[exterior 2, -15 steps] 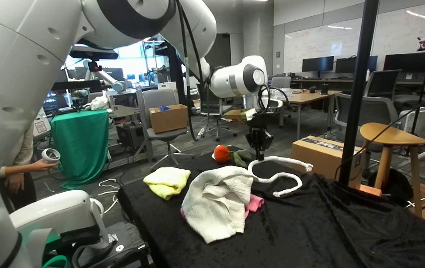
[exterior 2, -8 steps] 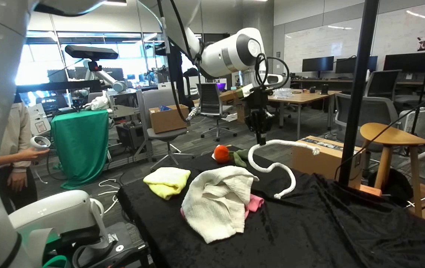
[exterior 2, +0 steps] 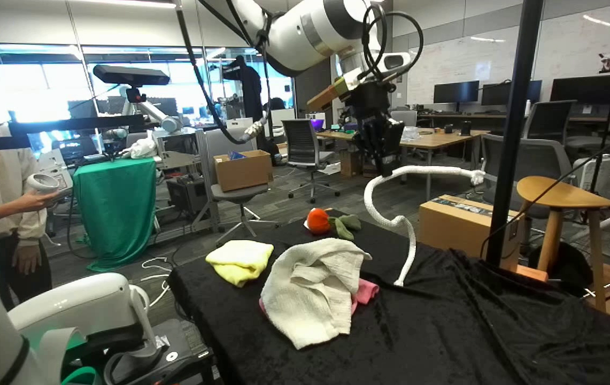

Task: Put all the objects together at the center of the table

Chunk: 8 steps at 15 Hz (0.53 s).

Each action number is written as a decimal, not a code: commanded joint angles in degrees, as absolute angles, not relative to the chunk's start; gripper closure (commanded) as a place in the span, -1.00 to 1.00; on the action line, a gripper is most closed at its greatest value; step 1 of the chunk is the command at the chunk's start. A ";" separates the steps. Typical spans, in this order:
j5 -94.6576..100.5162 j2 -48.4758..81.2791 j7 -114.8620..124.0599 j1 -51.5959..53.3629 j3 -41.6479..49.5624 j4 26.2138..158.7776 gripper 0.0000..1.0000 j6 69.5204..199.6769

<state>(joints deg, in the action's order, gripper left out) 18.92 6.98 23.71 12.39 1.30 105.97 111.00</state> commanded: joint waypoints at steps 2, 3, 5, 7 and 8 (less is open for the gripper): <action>19.23 -3.15 19.30 9.24 -1.22 111.56 0.96 111.52; 18.04 -4.85 17.60 8.60 -1.47 112.04 0.96 111.38; 16.08 -8.08 13.74 7.56 -1.75 113.23 0.96 111.35; 13.29 -11.87 8.10 6.70 -1.50 114.42 0.96 111.06; 11.98 -13.68 5.36 6.37 -1.29 114.77 0.96 110.40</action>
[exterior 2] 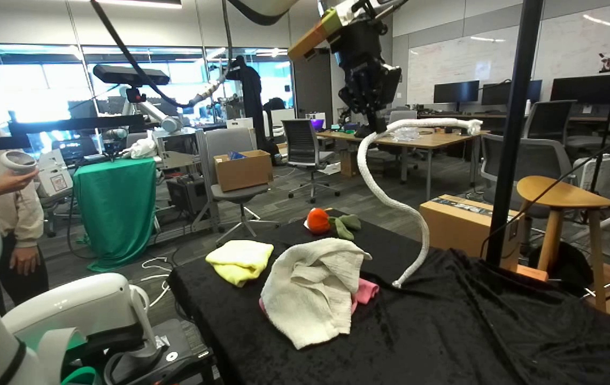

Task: Put all the objects together at the center of the table

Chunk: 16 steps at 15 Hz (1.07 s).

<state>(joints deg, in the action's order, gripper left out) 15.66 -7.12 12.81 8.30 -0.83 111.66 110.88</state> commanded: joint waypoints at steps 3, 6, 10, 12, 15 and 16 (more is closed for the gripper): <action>8.57 -17.94 -1.64 5.49 -0.56 115.46 0.96 109.66; 6.76 -21.58 -6.65 5.10 0.02 115.24 0.96 107.90; 5.94 -25.12 -11.53 5.44 0.39 115.35 0.96 105.16; 5.80 -25.85 -12.44 5.63 0.19 115.44 0.96 104.09; 5.38 -26.42 -14.24 6.48 -0.37 116.36 0.96 102.59; 5.14 -26.55 -15.22 6.86 -0.46 116.41 0.96 101.64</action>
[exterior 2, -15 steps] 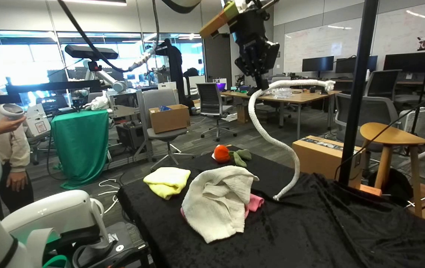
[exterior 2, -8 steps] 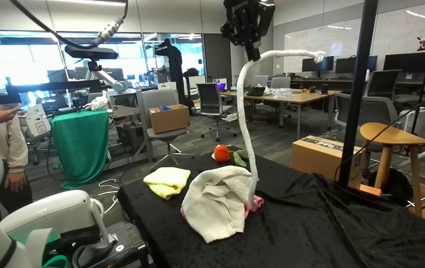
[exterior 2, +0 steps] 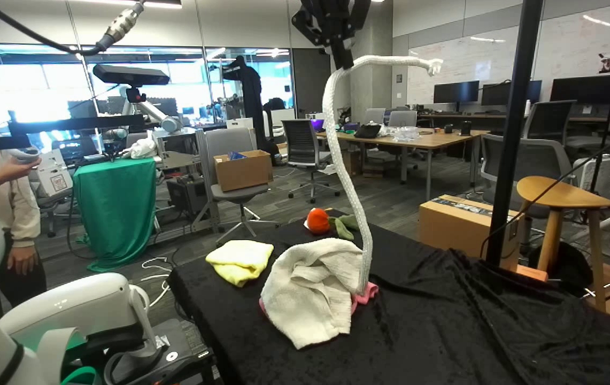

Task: Put all the objects together at the center of the table

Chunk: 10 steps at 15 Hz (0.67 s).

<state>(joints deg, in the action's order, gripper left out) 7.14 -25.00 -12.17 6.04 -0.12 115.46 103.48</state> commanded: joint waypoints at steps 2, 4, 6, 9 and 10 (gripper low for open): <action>3.66 -26.73 -18.84 8.31 -0.61 116.84 0.96 98.68; 2.40 -26.56 -21.61 9.63 -1.20 116.86 0.96 95.46; 2.35 -25.48 -22.12 10.70 -2.75 117.07 0.96 93.48; 2.66 -23.96 -22.22 12.42 -5.17 117.67 0.96 91.40; 2.85 -23.32 -21.55 13.00 -6.32 118.02 0.96 91.41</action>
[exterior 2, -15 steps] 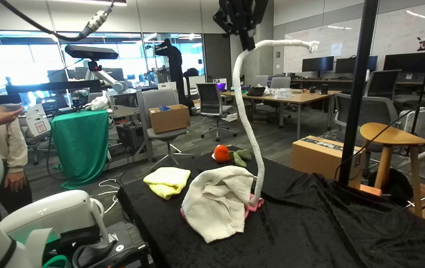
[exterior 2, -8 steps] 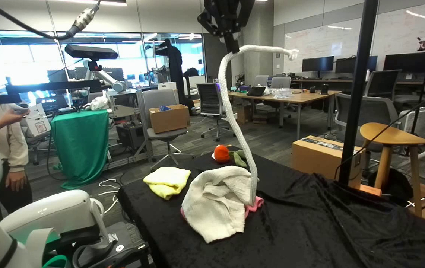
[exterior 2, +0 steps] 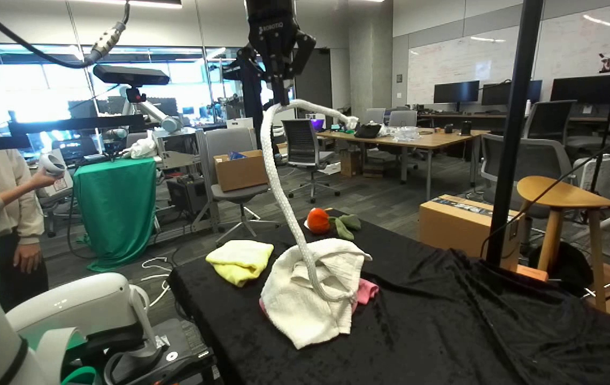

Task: Put all the objects together at the center of the table

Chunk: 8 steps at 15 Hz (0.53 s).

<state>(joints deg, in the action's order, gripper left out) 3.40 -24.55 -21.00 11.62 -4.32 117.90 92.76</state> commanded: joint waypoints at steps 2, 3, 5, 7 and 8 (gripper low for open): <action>2.95 -21.64 -20.64 13.97 -8.17 118.50 0.96 91.92; 3.18 -20.72 -20.08 14.34 -9.14 118.57 0.96 91.97; 3.29 -18.43 -18.66 14.95 -10.97 118.51 0.96 92.52; 3.59 -15.97 -16.43 15.34 -12.74 118.25 0.96 93.14; 3.69 -13.95 -14.55 15.42 -13.66 118.04 0.96 94.39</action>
